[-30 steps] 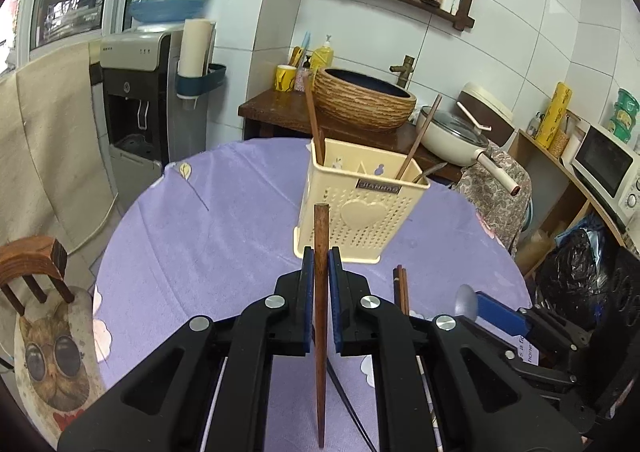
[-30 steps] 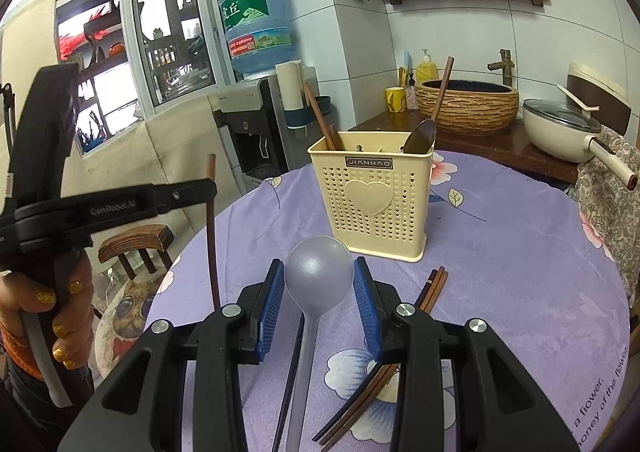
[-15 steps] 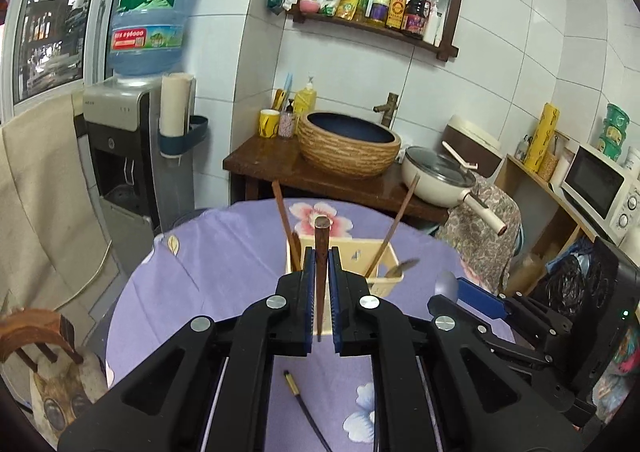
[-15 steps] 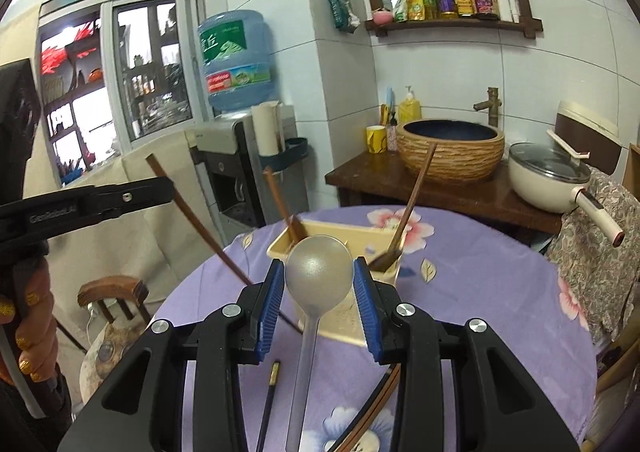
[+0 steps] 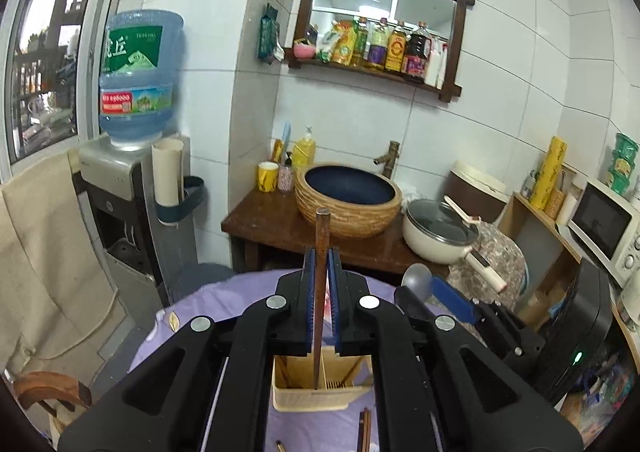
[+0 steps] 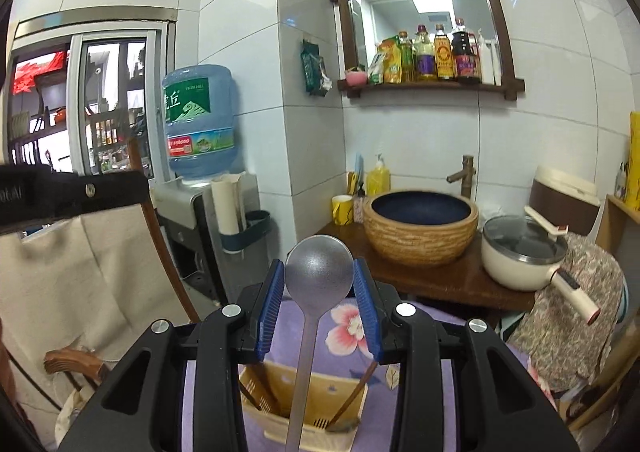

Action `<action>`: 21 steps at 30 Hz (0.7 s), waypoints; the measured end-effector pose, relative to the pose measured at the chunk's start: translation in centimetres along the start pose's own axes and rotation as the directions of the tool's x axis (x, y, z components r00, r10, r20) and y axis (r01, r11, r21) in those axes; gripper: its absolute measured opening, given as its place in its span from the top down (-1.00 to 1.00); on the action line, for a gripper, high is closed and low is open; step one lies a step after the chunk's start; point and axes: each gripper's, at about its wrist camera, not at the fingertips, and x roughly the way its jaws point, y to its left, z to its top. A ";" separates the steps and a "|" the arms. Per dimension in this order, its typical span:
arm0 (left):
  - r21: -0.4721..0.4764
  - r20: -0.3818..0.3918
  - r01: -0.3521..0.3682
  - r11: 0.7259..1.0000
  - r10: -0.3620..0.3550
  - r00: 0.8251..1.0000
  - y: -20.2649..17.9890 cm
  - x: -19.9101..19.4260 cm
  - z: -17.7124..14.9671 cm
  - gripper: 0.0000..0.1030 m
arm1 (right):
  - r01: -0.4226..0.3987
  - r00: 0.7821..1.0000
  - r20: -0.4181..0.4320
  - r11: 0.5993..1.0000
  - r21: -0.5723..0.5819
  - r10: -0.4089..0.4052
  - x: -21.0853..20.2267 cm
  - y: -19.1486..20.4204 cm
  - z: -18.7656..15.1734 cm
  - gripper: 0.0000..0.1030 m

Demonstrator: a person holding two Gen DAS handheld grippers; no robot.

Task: Organize utensils
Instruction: 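Lift and carry the ladle in the right tool and chopstick in the left tool over the holder, then lower the ladle and chopstick into the holder and open both tools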

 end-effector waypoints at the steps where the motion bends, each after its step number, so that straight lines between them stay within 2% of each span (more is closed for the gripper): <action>1: 0.005 0.009 -0.014 1.000 0.014 1.000 -0.1 0.3 0.4 0.87 | 0.003 1.000 0.006 1.000 0.005 -0.003 0.3 0.0 0.1 0.32; 5: -0.009 -0.012 -0.051 0.999 0.051 0.999 0.3 2.5 0.2 0.87 | 0.070 0.997 0.026 0.998 0.003 -0.070 2.8 0.6 -0.9 0.32; 10: -0.045 -0.066 -0.080 0.996 0.077 0.995 2.0 5.6 -2.3 0.87 | 0.143 0.989 0.036 0.989 -0.022 -0.142 5.3 1.1 -4.3 0.32; 14: -0.063 -0.114 -0.073 0.995 0.065 0.991 3.1 7.4 -4.9 0.87 | 0.136 0.991 -0.005 0.990 -0.023 -0.136 6.2 1.6 -6.2 0.32; 17: -0.055 -0.134 -0.068 0.996 0.060 0.989 3.4 8.0 -6.8 0.87 | 0.140 0.990 -0.006 0.987 -0.074 -0.141 5.9 2.5 -7.1 0.32; 21: -0.059 -0.163 -0.051 0.997 0.041 0.986 3.7 8.6 -8.9 0.87 | 0.129 0.988 -0.071 0.982 -0.141 -0.140 6.0 3.3 -8.5 0.31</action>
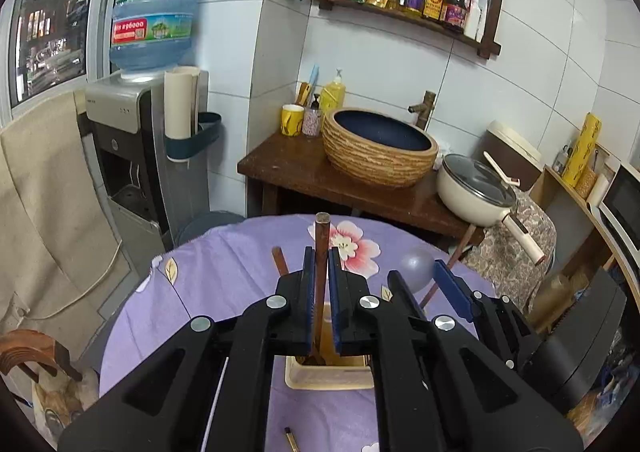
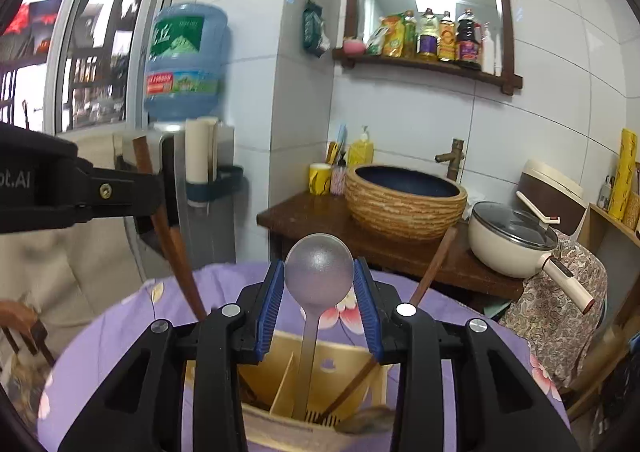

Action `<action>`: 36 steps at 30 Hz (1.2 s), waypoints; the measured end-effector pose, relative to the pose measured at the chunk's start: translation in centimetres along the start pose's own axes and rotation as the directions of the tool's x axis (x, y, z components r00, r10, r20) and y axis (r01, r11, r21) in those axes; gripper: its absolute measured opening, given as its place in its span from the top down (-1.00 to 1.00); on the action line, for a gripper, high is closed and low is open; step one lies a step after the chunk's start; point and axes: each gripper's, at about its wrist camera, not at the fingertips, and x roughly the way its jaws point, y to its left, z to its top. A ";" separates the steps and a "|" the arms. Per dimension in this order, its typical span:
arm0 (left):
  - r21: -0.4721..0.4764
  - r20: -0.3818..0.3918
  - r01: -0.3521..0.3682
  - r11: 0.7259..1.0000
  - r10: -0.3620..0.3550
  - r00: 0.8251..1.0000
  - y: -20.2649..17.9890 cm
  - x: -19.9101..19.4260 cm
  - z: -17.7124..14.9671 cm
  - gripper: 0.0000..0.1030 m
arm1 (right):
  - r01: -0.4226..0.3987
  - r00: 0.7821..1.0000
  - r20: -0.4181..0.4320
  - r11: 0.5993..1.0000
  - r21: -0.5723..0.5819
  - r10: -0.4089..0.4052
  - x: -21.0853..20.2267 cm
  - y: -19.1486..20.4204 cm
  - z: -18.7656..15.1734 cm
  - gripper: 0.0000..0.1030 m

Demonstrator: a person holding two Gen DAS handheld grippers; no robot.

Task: Organize utensils
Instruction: 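Lower the ladle and chopstick into the holder and open both tools, then move the right tool to two brown chopsticks while the left tool approaches a black gold-tipped chopstick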

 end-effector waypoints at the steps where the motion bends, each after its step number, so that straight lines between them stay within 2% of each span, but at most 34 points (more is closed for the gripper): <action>1: -0.005 -0.010 0.007 1.000 -0.007 1.000 0.1 0.3 -0.4 0.87 | 0.002 1.000 -0.010 1.000 -0.005 -0.002 0.0 0.1 -0.3 0.31; 4: -0.034 -0.031 0.031 0.999 -0.032 0.999 0.8 0.8 -1.4 0.87 | -0.015 0.999 -0.036 0.999 -0.029 0.014 -0.2 0.2 -1.1 0.29; 6: -0.052 -0.032 0.043 0.998 -0.045 0.998 1.4 0.7 -2.0 0.87 | -0.004 1.000 -0.011 0.999 -0.046 0.003 -1.0 0.2 -1.5 0.16; 8: -0.057 -0.013 0.045 0.997 -0.046 0.999 2.0 -0.1 -2.5 0.84 | -0.011 0.999 0.032 0.998 -0.061 0.013 -2.5 -0.2 -1.5 -0.16; 9: -0.057 -0.001 0.043 0.997 -0.043 0.999 2.2 -0.6 -2.7 0.76 | 0.001 0.998 0.058 0.998 -0.064 0.003 -3.2 -0.5 -1.6 -0.18; 11: -0.060 0.045 0.035 0.998 -0.032 0.998 3.0 -2.4 -3.5 0.31 | 0.011 0.994 0.108 0.998 -0.065 -0.004 -5.1 -1.2 -1.8 -0.24; 12: -0.061 0.067 0.033 0.998 -0.029 0.997 3.2 -3.1 -3.8 -0.17 | 0.001 0.992 0.123 0.998 -0.056 0.006 -6.2 -1.7 -1.9 -0.27; 13: -0.060 0.102 0.037 0.998 -0.030 0.994 3.5 -4.2 -4.5 -0.48 | -0.009 0.991 0.130 0.999 -0.045 0.015 -7.0 -2.2 -2.2 -0.38; 14: -0.059 0.126 0.035 0.998 -0.028 0.992 3.7 -5.0 -5.1 -0.52 | -0.024 0.991 0.131 0.999 -0.030 0.027 -8.1 -2.7 -2.7 -0.51; 17: -0.038 0.134 0.020 0.999 -0.015 0.991 4.0 -6.3 -8.0 -0.62 | -0.066 0.993 0.103 0.998 0.006 0.065 -9.8 -3.8 -4.5 -0.57; 19: -0.027 0.087 0.028 0.999 -0.025 0.996 4.1 -6.0 -10.6 -0.75 | -0.084 0.995 0.053 0.996 0.020 0.083 -10.6 -4.1 -6.6 -0.62; 21: -0.026 0.030 0.022 0.999 -0.021 0.999 4.2 -5.3 -13.3 -0.75 | -0.092 0.996 -0.005 0.995 0.030 0.092 -10.8 -4.1 -8.6 -0.62; 25: -0.024 -0.120 0.000 1.000 -0.003 0.993 4.3 -2.6 -18.3 -0.75 | -0.034 0.988 -0.152 0.999 0.027 0.038 -10.0 -4.1 -13.0 -0.62; 27: -0.032 -0.170 -0.011 0.999 0.006 0.985 4.5 -1.4 -20.2 -0.75 | -0.012 0.971 -0.237 0.998 0.068 0.028 -9.1 -4.7 -15.0 -0.62; 31: -0.012 -0.211 -0.083 0.996 0.079 0.974 4.8 -0.1 -23.7 -0.75 | 0.007 0.922 -0.384 0.990 0.140 0.048 -7.3 -5.5 -18.4 -0.61; 33: -0.018 -0.228 -0.087 0.996 0.081 0.970 4.9 0.3 -24.7 -0.75 | 0.005 0.902 -0.427 0.989 0.149 0.059 -6.8 -5.2 -19.5 -0.58; 36: -0.008 -0.243 -0.091 0.996 0.087 0.966 4.5 0.6 -25.8 -0.74 | 0.019 0.887 -0.460 0.990 0.137 0.047 -6.0 -4.6 -20.3 -0.50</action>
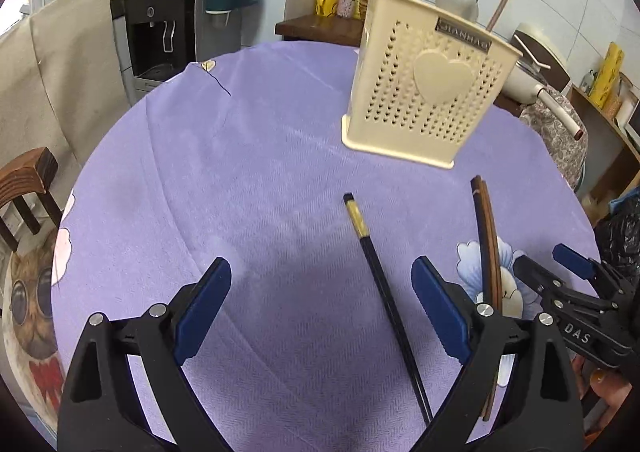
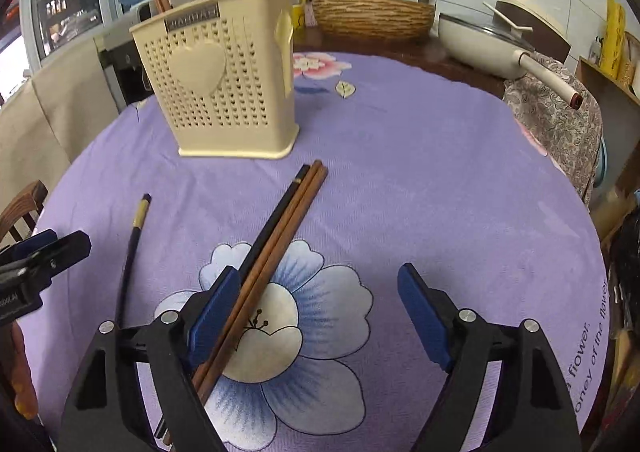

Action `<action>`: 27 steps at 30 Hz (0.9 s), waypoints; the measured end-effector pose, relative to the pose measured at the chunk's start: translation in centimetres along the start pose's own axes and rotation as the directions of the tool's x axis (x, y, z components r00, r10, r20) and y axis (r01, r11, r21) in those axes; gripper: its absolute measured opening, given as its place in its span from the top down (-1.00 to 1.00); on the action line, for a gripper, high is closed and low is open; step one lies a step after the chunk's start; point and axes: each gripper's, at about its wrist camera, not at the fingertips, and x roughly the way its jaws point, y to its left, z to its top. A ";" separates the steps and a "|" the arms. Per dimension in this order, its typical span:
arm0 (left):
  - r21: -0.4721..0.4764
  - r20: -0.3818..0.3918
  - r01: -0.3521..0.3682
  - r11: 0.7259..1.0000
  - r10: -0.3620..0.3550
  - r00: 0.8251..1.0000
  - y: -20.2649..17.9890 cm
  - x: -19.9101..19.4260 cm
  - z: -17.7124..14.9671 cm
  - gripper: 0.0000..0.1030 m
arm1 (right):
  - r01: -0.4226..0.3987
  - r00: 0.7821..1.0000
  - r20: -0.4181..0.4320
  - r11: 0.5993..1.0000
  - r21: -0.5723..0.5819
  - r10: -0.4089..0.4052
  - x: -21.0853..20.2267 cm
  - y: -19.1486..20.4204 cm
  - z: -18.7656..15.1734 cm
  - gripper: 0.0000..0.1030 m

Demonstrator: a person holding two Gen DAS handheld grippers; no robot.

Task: Organize utensils
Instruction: 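Move the right tool to two brown chopsticks while the left tool approaches a black gold-tipped chopstick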

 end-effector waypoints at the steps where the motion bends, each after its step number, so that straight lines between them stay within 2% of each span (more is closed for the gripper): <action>1: 0.006 -0.002 -0.006 1.000 0.006 1.000 -0.2 0.2 -0.1 -0.73 | 0.006 1.000 -0.008 1.000 0.001 -0.006 0.2 0.1 -0.1 -0.45; 6: 0.033 -0.009 -0.007 0.999 0.007 1.000 -0.9 0.4 -0.5 -0.72 | 0.009 0.999 -0.053 0.999 0.052 -0.007 1.6 -0.5 -0.5 -0.27; 10: 0.035 -0.015 -0.005 0.999 0.005 1.000 -1.2 0.6 -0.7 -0.72 | -0.041 0.997 -0.066 0.992 0.123 0.049 2.0 -1.4 -0.2 -0.21; 19: 0.037 -0.028 -0.010 0.999 0.011 1.000 -1.5 0.8 -0.9 -0.72 | -0.036 0.995 -0.086 0.996 0.079 0.042 2.8 -0.4 0.8 -0.18; 24: 0.041 -0.032 -0.012 0.999 0.013 0.999 -1.5 0.6 -1.2 -0.72 | 0.029 0.995 -0.097 0.997 0.066 -0.023 3.3 -0.9 1.6 -0.16; 27: 0.042 -0.039 -0.016 0.999 0.017 0.999 -1.4 0.7 -1.4 -0.72 | 0.020 0.995 -0.096 0.997 0.076 -0.013 3.3 -1.4 1.6 -0.16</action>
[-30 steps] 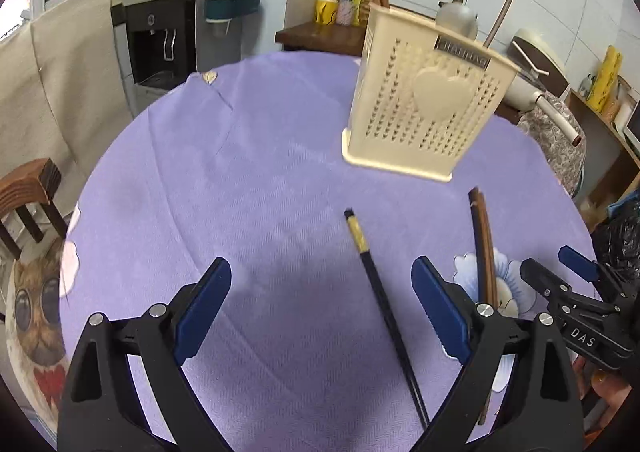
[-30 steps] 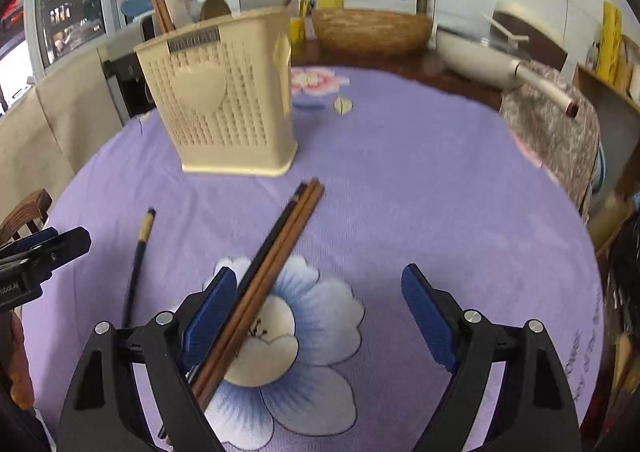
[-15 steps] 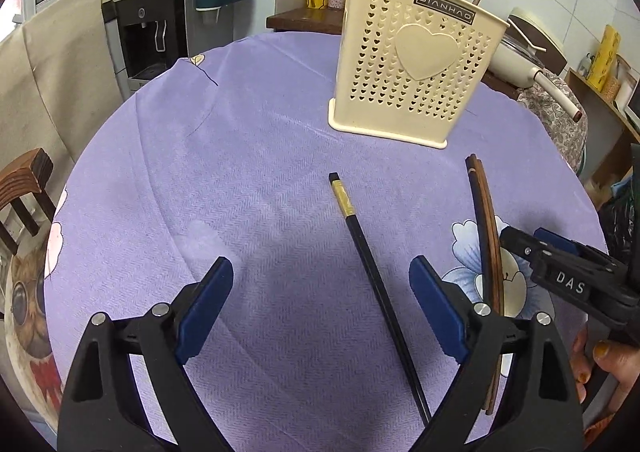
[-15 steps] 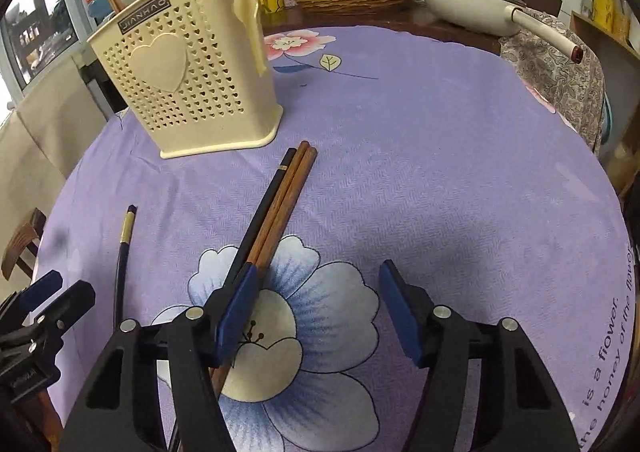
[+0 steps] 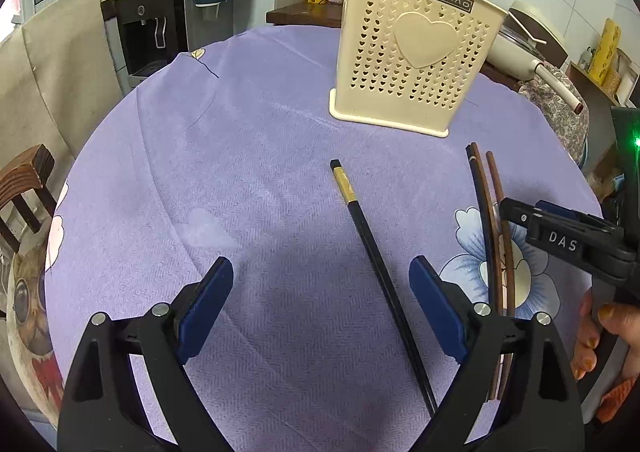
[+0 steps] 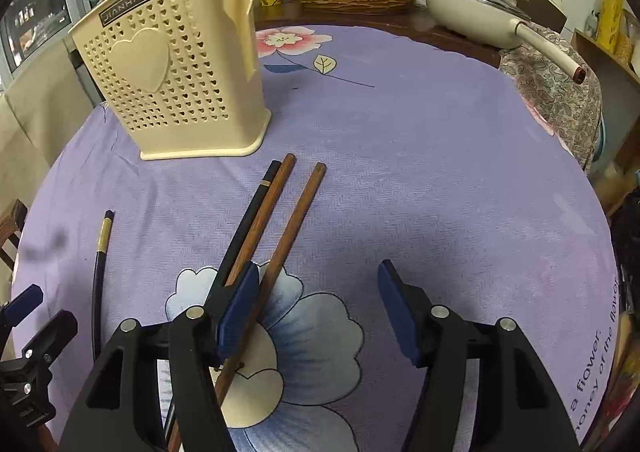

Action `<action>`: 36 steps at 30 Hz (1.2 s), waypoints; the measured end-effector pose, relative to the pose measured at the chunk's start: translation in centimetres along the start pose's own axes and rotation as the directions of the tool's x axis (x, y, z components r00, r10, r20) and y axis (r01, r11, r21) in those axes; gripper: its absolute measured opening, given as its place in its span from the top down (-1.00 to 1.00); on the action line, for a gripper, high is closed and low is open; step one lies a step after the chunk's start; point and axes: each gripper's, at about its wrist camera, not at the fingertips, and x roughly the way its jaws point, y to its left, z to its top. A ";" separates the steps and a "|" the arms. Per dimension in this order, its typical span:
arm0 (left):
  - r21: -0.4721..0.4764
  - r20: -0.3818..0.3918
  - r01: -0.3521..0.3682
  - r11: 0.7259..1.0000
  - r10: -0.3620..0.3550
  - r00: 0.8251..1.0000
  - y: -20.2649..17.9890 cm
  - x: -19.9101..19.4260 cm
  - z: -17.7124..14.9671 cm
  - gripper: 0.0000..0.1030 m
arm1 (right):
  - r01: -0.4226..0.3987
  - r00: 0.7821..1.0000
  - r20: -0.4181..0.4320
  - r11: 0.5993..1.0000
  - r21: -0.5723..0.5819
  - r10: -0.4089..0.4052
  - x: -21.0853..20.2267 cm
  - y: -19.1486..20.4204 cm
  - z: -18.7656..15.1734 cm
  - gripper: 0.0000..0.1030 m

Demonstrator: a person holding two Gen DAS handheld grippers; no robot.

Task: Organize utensils
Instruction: 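Move the right tool to two brown chopsticks while the left tool approaches a black gold-tipped chopstick, then close the right tool on the two chopsticks while the left tool grasps the black chopstick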

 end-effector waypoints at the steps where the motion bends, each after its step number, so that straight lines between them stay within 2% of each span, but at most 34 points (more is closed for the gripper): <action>1: -0.002 -0.002 -0.001 1.000 0.001 1.000 0.0 0.1 0.0 -0.72 | -0.008 1.000 -0.004 1.000 0.002 0.008 0.1 0.0 0.1 -0.16; 3: -0.004 -0.007 0.000 1.000 0.000 1.000 0.0 0.3 0.0 -0.72 | -0.012 1.000 -0.010 1.000 -0.013 0.012 0.4 0.4 0.2 -0.15; 5: -0.001 -0.009 0.003 1.000 -0.003 1.000 -0.2 0.4 0.1 -0.71 | 0.004 1.000 -0.002 1.000 -0.021 -0.004 0.6 0.7 0.5 -0.05; 9: 0.009 -0.015 0.001 1.000 -0.001 1.000 -0.6 0.7 0.2 -0.57 | 0.020 1.000 0.007 1.000 -0.012 -0.020 1.2 0.9 1.3 0.00; 14: -0.001 -0.047 0.011 1.000 -0.011 0.999 -1.2 1.8 1.0 -0.29 | 0.037 0.999 0.020 0.999 -0.011 -0.037 1.5 1.1 1.6 0.01; 19: 0.028 -0.058 -0.027 0.999 0.028 0.998 -2.2 3.1 2.0 0.08 | 0.031 0.999 0.025 0.999 -0.015 -0.031 1.4 1.0 1.6 0.03; 22: 0.046 -0.064 -0.034 0.998 0.037 0.997 -2.7 3.7 2.6 0.23 | 0.032 0.999 0.026 0.999 -0.013 -0.031 1.6 0.8 1.8 0.09; 27: 0.050 -0.088 -0.039 0.998 0.043 0.995 -3.0 4.7 4.0 0.55 | 0.034 0.999 0.023 0.999 -0.004 -0.034 2.1 0.5 2.8 0.32; 32: 0.027 -0.118 -0.018 0.999 0.021 0.993 -2.6 5.6 5.4 0.70 | 0.031 0.999 0.015 0.999 0.019 -0.032 2.7 0.2 3.7 0.51; 36: 0.047 -0.112 -0.027 0.999 0.032 0.993 -2.9 5.7 5.4 0.79 | 0.013 1.000 0.014 1.000 0.017 -0.013 2.8 0.4 3.7 0.69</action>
